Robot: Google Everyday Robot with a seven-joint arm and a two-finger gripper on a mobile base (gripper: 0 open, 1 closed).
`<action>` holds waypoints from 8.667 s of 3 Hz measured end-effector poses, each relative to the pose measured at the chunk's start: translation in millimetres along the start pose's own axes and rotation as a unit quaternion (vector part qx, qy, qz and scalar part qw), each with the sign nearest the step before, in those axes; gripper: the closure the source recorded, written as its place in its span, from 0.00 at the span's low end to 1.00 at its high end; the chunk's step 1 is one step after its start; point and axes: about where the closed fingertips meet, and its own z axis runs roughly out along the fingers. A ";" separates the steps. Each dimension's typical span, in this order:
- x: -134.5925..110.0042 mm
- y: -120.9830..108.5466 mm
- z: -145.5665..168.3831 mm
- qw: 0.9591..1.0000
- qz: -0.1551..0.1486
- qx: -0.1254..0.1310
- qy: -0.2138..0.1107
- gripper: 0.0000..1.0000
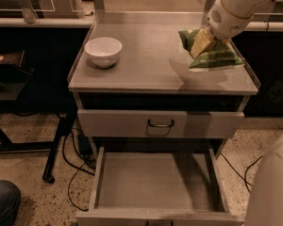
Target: Place green jalapeno chip bag into middle drawer
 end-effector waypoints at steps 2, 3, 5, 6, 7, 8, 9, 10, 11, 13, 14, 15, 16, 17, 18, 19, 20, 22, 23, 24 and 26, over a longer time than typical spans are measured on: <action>7.1 2.9 8.5 1.000 0.000 -0.003 0.011 1.00; 25.5 25.4 2.2 1.000 -0.006 -0.024 0.014 1.00; 64.6 70.2 6.5 0.997 -0.013 -0.067 0.032 1.00; 78.2 87.3 13.4 0.996 -0.013 -0.082 0.042 1.00; 111.1 117.2 22.9 0.993 -0.006 -0.107 0.056 1.00; 153.6 138.1 44.1 0.987 -0.001 -0.129 0.092 1.00; 160.6 139.2 49.3 0.986 0.000 -0.129 0.101 1.00; 166.3 143.5 57.8 0.985 0.000 -0.137 0.107 1.00; 187.5 145.3 97.2 0.981 0.011 -0.143 0.132 1.00; 216.4 140.6 150.9 0.975 0.031 -0.155 0.158 1.00; 239.7 139.8 178.5 0.965 0.061 -0.190 0.168 1.00; 262.7 126.1 209.7 0.961 0.082 -0.204 0.165 1.00; 277.2 116.4 238.9 0.956 0.106 -0.219 0.164 1.00; 278.9 116.9 241.8 0.955 0.107 -0.221 0.167 1.00; 281.8 124.0 252.8 0.951 0.104 -0.230 0.178 1.00; 284.7 128.5 285.9 0.946 0.103 -0.262 0.162 1.00; 285.5 126.9 324.1 0.940 0.104 -0.293 0.139 1.00; 287.4 127.9 341.8 0.934 0.105 -0.313 0.134 1.00; 285.9 118.4 360.0 0.937 0.127 -0.304 0.115 1.00; 285.0 105.0 371.7 0.944 0.152 -0.279 0.085 1.00; 284.5 102.4 392.1 0.948 0.169 -0.262 0.070 1.00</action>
Offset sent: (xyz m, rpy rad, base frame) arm -0.0426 0.0169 -0.0068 0.0013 0.0467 0.0501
